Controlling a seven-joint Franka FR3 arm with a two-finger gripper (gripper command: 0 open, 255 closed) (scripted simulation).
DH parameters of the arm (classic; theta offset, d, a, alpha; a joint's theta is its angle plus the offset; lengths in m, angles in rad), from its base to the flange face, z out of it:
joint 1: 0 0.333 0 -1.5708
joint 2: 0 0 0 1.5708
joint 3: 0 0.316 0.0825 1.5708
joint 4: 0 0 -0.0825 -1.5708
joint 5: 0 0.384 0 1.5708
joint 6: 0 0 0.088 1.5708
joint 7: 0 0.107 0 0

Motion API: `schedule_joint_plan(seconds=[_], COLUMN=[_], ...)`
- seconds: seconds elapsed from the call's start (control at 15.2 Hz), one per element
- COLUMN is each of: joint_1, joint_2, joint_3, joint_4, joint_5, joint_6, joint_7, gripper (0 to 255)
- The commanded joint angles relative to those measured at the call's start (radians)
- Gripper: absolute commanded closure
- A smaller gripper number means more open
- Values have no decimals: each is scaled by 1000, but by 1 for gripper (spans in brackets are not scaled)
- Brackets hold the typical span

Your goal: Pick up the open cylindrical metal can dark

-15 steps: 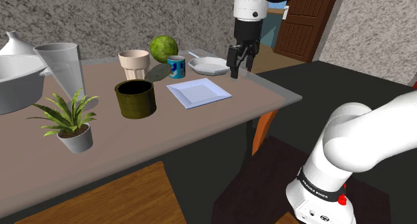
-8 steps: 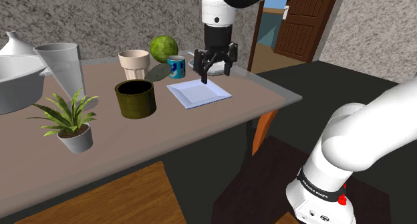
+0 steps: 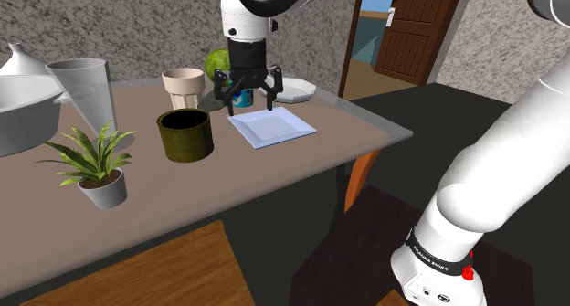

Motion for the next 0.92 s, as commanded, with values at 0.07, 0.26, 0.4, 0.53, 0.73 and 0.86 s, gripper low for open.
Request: schedule_joint_plan(seconds=[0.07,0.26,0.4,0.53,0.73,0.86], joint_1=[-8,-1,14,28,27,26], joint_2=[121,254,344,393,394,396], joint_3=[45,69,75,72,70,70], joint_4=[104,228,320,374,334,310], joint_5=[-38,-95,-137,-159,-160,-162], joint_6=[14,14,5,-2,38,64], joint_7=[158,303,395,442,444,446], gripper=[0,0,0,0,0,0])
